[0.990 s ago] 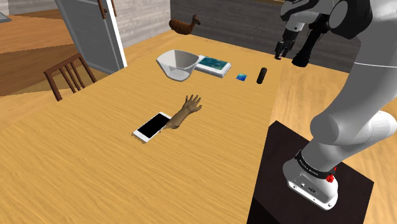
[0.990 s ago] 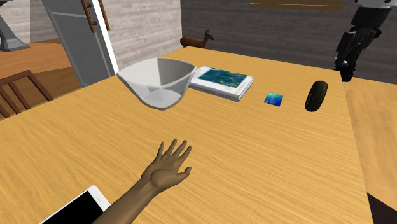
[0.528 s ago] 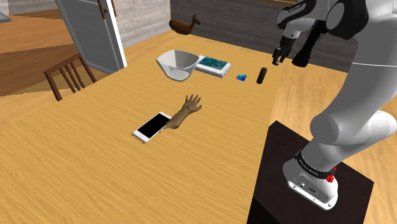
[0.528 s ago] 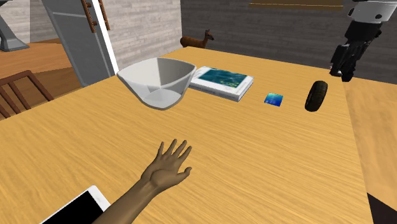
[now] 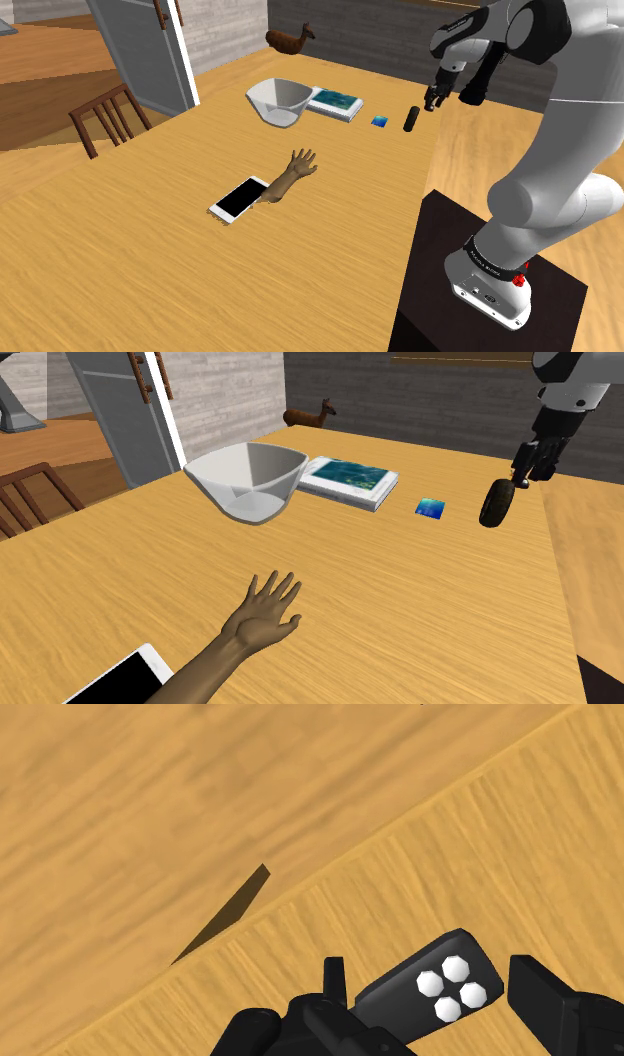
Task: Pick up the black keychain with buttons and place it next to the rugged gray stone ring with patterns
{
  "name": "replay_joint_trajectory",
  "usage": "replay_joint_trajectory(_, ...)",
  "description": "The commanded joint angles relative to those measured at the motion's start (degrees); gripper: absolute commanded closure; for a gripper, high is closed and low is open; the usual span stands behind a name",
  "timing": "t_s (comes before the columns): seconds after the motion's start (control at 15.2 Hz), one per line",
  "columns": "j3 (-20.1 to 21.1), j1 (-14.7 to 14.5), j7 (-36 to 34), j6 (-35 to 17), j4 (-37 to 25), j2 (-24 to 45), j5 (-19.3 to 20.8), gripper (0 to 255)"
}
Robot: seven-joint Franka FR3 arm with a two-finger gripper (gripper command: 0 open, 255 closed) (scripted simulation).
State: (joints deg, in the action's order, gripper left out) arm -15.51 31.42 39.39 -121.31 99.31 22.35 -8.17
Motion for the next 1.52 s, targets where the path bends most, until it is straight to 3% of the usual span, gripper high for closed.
replay_joint_trajectory(0.0,0.1,0.1,0.2,-1.3,0.6,0.7,-0.3,255)
replay_joint_trajectory(0.46,0.1,0.1,0.2,-1.3,0.6,0.7,-0.3,255)
replay_joint_trajectory(0.53,0.1,0.1,0.2,-1.3,0.6,0.7,-0.3,0)
replay_joint_trajectory(0.86,0.1,0.1,0.2,-1.3,0.6,0.7,-0.3,0)
replay_joint_trajectory(1.12,-0.4,-0.1,-0.5,4.8,-2.8,-2.1,0.8,0)
replay_joint_trajectory(1.45,-0.4,-0.1,-0.5,4.8,-2.8,-2.1,0.8,0)
